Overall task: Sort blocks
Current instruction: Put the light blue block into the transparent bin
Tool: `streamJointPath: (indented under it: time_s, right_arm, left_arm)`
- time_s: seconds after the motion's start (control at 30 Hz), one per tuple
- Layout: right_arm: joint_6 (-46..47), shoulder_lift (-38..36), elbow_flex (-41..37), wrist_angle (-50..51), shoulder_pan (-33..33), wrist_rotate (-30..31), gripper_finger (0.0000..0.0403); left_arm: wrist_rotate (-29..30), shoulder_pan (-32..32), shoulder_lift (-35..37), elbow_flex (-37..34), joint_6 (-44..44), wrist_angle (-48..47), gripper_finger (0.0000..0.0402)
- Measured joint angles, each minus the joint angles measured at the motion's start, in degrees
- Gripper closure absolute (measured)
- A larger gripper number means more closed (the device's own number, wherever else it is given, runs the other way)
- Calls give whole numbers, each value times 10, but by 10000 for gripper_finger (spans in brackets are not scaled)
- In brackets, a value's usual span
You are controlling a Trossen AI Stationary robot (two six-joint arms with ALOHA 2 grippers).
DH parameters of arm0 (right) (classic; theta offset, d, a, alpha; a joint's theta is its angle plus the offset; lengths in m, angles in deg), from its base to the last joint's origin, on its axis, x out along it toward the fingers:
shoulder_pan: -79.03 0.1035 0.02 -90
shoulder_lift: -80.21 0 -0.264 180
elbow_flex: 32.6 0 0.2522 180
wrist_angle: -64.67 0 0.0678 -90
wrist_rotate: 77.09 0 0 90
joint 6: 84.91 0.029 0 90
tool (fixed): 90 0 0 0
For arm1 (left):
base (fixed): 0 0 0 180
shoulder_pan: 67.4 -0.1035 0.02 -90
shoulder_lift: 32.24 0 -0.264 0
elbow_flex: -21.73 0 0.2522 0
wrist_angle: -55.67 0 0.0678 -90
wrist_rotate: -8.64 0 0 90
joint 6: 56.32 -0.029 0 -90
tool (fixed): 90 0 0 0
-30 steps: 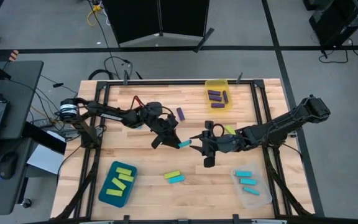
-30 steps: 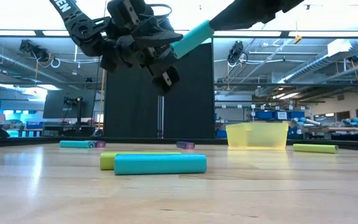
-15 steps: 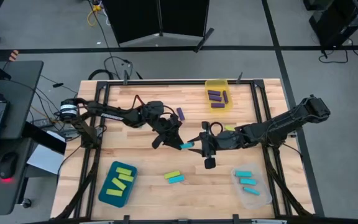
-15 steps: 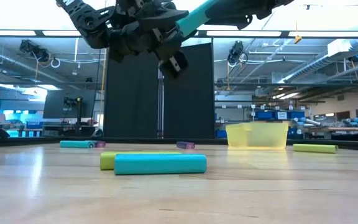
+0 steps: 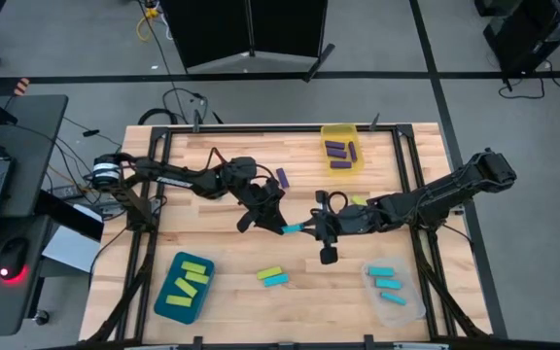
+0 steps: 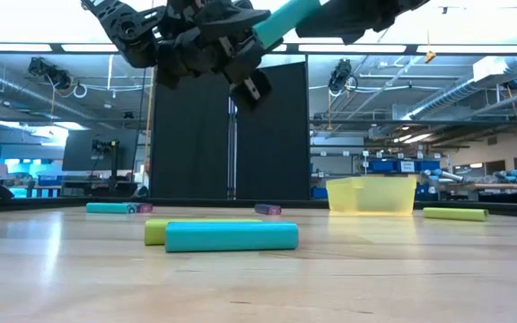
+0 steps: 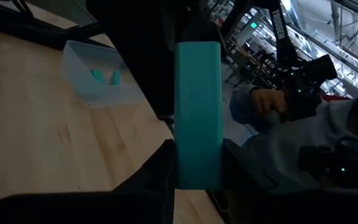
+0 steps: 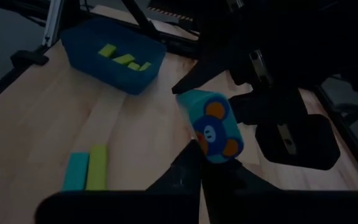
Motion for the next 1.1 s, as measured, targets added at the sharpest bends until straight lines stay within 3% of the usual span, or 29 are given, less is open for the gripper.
streamJointPath:
  time_s: [0.2, 0.53, 0.73, 1.1]
  right_arm:
    - [-2, -1, 0, 6, 0, 4, 391]
    - [21, -81, 0, 77, 19, 36, 272]
    - [10, -96, 4, 48, 21, 29, 221]
    - [14, -60, 2, 37, 3, -24, 211]
  left_arm:
    - [22, 0, 0, 0, -4, -2, 297]
    - [36, 0, 0, 1, -7, 4, 298]
    - [38, -1, -3, -2, 1, -13, 298]
    - [24, 11, -3, -1, 7, -4, 299]
